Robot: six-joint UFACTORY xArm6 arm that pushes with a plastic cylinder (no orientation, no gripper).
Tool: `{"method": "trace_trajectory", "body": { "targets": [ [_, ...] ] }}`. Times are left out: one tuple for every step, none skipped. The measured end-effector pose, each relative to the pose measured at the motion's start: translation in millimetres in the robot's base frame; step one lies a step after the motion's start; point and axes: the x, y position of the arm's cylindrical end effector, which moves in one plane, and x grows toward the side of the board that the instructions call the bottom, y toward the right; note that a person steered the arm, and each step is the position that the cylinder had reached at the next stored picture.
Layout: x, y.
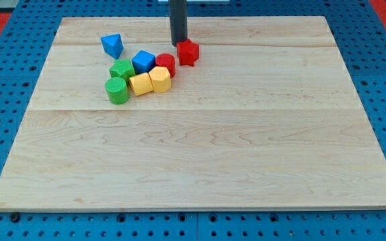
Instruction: Push the red star into the group of blocks
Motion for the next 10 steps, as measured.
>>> {"method": "trace_trajectory", "body": {
  "targets": [
    [18,31],
    [42,50],
    [57,50],
    [60,53],
    [91,65],
    [107,43],
    [119,38],
    [148,36],
    [150,22],
    [150,-7]
  ]
}}
